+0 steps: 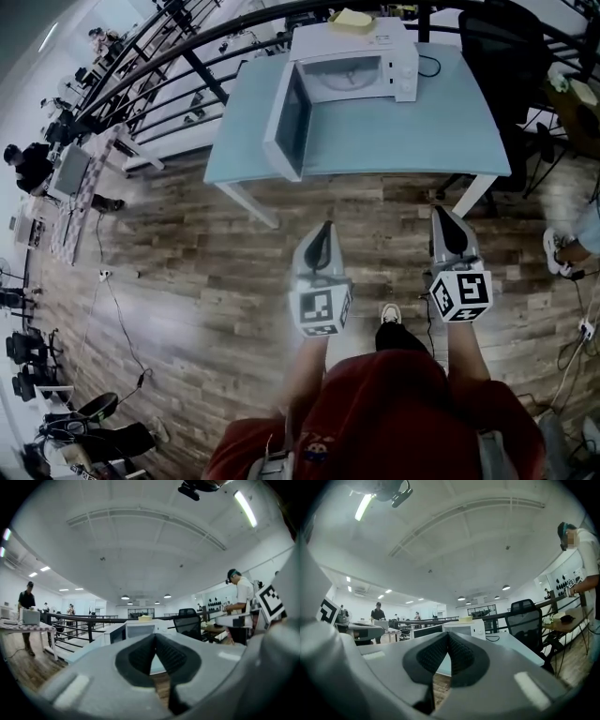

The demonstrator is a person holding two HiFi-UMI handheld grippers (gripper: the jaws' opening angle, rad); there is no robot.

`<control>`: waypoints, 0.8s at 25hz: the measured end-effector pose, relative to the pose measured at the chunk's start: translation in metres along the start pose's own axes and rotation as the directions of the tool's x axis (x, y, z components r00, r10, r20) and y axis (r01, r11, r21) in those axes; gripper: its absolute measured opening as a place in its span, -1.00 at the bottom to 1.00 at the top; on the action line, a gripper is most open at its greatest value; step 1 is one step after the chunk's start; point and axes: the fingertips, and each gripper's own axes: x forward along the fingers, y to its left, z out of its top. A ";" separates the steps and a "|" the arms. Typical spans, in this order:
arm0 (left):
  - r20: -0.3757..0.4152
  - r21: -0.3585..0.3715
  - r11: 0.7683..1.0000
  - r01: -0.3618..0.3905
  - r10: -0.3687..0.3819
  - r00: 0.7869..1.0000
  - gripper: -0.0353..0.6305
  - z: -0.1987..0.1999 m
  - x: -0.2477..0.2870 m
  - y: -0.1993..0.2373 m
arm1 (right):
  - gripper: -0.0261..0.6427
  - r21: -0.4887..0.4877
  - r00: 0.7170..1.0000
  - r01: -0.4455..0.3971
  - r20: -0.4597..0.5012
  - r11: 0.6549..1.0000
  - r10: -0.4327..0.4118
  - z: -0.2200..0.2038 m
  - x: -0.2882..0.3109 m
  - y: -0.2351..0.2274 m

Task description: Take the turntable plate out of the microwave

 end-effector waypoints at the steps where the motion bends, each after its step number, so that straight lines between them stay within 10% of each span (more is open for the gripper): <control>1: -0.001 0.004 1.000 -0.001 0.001 1.000 -0.90 0.001 0.010 -0.001 | -0.92 0.005 1.000 0.001 0.000 1.000 -0.001 0.000 0.008 -0.007; 20: -0.037 0.026 1.000 0.004 -0.003 0.999 -0.90 0.000 0.171 -0.006 | -0.92 0.015 1.000 -0.023 -0.020 1.000 0.023 -0.001 0.132 -0.103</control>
